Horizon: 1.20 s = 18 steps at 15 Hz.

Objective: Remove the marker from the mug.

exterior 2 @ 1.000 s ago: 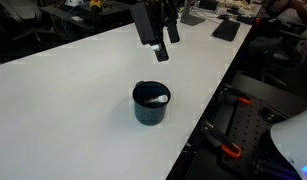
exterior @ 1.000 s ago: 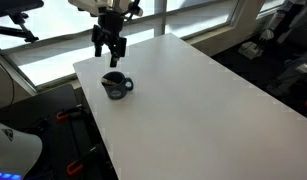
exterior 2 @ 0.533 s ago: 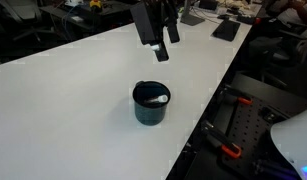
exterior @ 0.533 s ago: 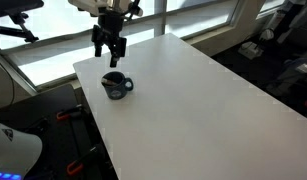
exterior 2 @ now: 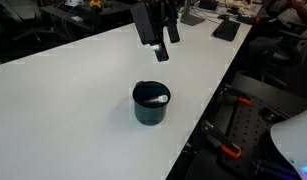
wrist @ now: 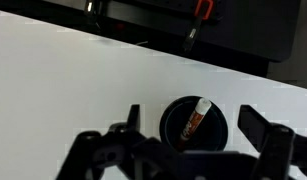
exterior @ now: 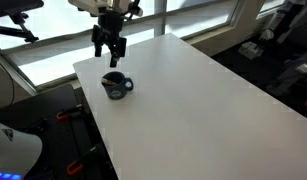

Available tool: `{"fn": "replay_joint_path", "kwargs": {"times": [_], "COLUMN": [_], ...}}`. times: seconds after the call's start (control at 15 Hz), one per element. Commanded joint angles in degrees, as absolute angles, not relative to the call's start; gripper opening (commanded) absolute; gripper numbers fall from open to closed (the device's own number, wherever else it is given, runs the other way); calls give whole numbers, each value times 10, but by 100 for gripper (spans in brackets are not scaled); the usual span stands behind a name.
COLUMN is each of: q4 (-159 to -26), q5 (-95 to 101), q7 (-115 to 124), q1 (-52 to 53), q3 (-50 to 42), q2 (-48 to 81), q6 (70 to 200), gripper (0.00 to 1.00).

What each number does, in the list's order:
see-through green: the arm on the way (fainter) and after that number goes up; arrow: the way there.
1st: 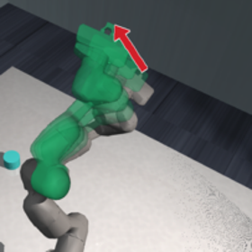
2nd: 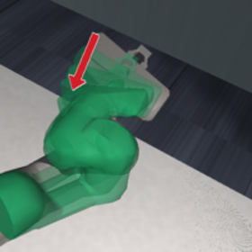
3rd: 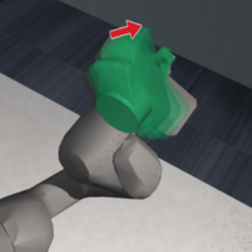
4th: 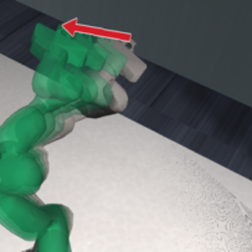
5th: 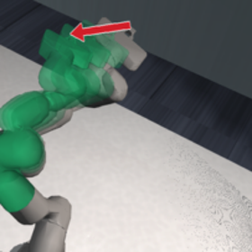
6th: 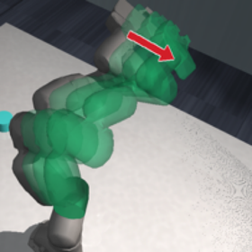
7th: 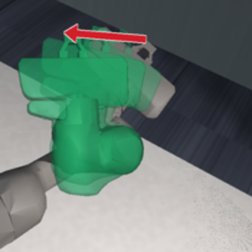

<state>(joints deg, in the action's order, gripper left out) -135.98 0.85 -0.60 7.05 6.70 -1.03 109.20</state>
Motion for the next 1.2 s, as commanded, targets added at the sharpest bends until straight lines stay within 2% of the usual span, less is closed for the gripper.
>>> {"fn": "replay_joint_path", "kwargs": {"times": [0.0, 1.13], "q4": [-1359, -1329], "q5": [8, 22], "q7": [-6, -54], "q1": [70, 61], "q3": [68, 62], "q2": [-10, 70], "q6": [1091, 1125], "gripper": [100, 100]}}
